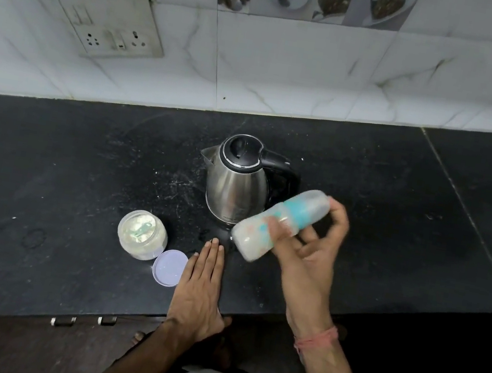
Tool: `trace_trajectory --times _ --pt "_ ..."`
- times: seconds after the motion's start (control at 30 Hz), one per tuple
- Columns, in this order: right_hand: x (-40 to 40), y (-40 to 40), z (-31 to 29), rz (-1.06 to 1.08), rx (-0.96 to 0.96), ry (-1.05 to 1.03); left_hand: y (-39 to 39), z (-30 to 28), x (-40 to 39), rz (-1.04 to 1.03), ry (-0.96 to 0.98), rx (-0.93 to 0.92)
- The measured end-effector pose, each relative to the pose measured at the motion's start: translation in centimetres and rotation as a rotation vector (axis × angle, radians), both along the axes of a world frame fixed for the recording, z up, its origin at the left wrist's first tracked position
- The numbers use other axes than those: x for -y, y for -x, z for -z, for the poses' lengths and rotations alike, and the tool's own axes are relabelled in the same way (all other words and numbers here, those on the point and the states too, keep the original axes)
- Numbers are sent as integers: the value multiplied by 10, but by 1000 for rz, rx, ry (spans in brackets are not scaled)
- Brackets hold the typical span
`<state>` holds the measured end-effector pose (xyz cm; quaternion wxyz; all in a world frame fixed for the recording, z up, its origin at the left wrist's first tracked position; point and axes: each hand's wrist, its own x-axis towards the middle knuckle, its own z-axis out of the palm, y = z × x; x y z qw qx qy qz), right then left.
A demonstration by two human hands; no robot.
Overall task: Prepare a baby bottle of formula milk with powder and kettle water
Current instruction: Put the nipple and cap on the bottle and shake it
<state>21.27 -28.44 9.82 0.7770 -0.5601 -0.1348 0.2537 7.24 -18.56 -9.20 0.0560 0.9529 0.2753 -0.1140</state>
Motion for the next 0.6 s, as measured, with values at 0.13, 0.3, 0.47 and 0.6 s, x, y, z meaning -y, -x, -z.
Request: trace_trajectory --times 0.13,0.3,0.47,0.6 --pt "11 11 9 -265 74 80 2 4 -2 18 15 81" --pt "13 -1 8 256 -34 -74 1 4 -2 -12 19 44" --pt "24 0 13 -141 30 48 3 12 -4 -1 27 96" --pt "21 -2 13 6 -24 0 3 10 -3 -6 12 67"
